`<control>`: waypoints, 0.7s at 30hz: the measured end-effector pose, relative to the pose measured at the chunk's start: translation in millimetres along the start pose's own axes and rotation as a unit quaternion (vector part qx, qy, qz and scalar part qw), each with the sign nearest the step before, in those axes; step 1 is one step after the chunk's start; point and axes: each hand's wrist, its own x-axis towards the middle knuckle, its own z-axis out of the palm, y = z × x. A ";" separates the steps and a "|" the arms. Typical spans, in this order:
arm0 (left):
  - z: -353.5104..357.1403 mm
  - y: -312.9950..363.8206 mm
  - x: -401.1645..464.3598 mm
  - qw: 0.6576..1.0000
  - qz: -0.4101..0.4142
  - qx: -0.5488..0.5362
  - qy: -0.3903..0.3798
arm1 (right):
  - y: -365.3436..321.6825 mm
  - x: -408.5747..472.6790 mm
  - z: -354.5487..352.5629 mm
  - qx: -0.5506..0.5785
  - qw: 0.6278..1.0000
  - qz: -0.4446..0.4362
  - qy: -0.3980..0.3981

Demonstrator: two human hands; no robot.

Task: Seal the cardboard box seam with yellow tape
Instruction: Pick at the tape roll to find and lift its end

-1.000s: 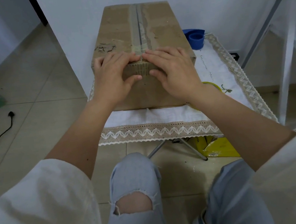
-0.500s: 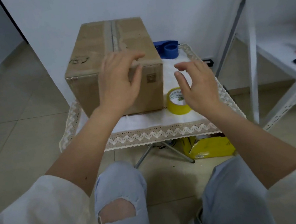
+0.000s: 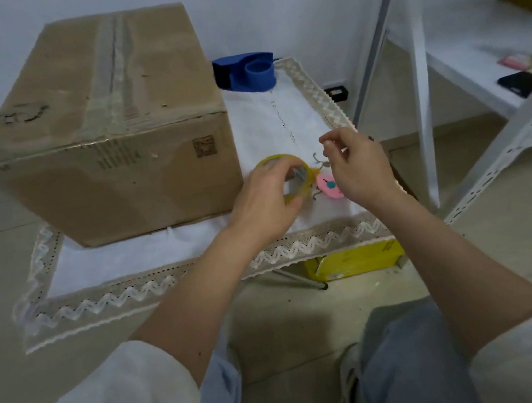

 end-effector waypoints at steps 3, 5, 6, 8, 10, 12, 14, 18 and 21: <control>15.2 -4.9 11.9 0.998 -0.011 0.054 0.002 | 7.6 6.3 5.9 0.026 0.999 0.020 0.006; 20.1 -6.2 16.2 0.997 -0.022 0.079 0.007 | 10.4 9.4 7.9 0.044 0.999 0.030 0.008; 21.3 -6.3 17.5 0.996 -0.029 0.084 0.008 | 11.9 10.6 9.1 0.058 0.998 0.035 0.007; 23.6 -8.1 18.6 0.996 -0.045 0.079 0.018 | 14.1 12.0 10.8 0.091 0.995 0.044 0.003; 25.9 -11.0 18.0 0.997 -0.055 0.047 0.036 | 16.2 11.8 11.9 0.123 0.991 0.047 -0.001; 27.9 -13.3 17.2 0.996 -0.057 0.021 0.065 | 17.2 11.2 10.7 0.147 0.988 0.044 0.001; 26.5 -11.2 17.5 0.992 -0.059 -0.015 0.107 | 16.5 11.5 7.9 0.173 0.984 0.045 0.004; 21.7 2.9 21.7 0.960 -0.093 -0.194 0.182 | 14.7 14.4 3.3 0.206 0.977 0.057 0.017; 25.1 10.9 25.9 0.930 -0.092 -0.292 0.206 | 10.0 14.8 0.0 0.216 0.974 0.063 0.033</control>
